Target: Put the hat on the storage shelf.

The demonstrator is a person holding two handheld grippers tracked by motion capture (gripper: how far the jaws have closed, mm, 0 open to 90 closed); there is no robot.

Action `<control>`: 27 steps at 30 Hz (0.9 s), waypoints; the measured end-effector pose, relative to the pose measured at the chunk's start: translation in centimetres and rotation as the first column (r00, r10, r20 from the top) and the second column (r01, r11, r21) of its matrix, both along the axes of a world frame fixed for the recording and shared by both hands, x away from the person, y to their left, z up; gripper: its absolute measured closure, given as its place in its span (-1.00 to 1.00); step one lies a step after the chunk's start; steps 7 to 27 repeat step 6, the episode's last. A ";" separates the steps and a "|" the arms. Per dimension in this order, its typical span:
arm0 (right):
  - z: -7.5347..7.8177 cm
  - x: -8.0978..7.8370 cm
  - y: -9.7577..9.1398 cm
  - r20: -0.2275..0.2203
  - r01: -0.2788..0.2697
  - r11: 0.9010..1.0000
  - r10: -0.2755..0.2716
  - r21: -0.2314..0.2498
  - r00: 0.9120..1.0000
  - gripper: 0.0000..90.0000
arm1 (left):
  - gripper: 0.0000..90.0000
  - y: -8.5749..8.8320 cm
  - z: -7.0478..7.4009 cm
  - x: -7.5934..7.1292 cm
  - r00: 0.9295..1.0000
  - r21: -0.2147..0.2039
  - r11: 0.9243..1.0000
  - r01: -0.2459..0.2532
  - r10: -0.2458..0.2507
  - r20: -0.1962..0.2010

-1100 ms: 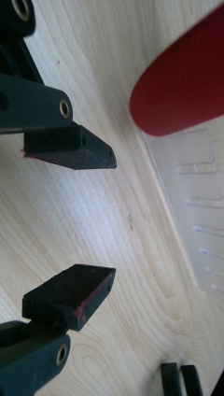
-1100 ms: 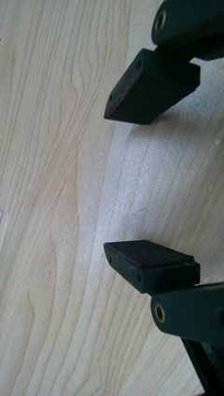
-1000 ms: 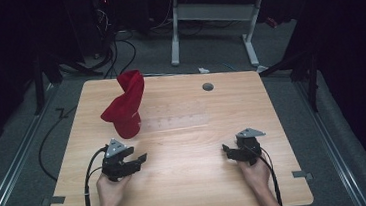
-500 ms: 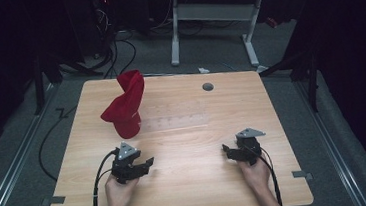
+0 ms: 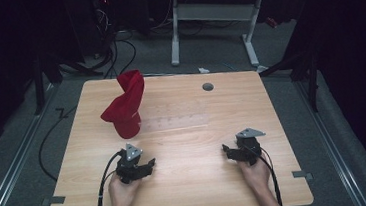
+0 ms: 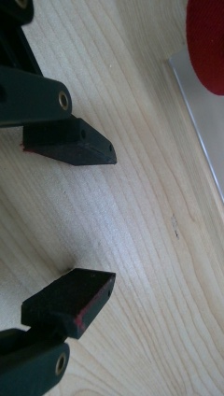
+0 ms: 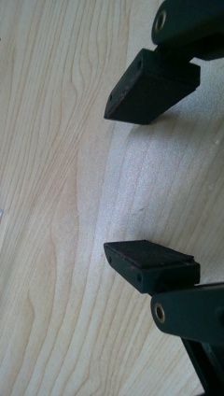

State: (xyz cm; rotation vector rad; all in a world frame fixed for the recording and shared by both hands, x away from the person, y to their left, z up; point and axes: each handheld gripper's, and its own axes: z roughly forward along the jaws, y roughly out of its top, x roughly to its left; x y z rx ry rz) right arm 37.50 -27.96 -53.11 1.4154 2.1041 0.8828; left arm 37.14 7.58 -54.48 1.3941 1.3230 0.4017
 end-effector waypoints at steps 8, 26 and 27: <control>0.0 0.0 0.0 0.000 0.000 1.000 0.000 0.000 1.000 -0.31 | -0.31 -0.2 -0.1 0.0 1.000 0.028 1.000 0.011 -0.011 0.004; 0.0 0.0 0.0 0.000 0.000 1.000 0.000 0.000 1.000 -0.31 | -0.31 -0.2 -0.1 0.0 1.000 0.028 1.000 0.011 -0.011 0.004; 0.0 0.0 0.0 0.000 0.000 1.000 0.000 0.000 1.000 -0.31 | -0.31 -0.2 -0.1 0.0 1.000 0.028 1.000 0.011 -0.011 0.004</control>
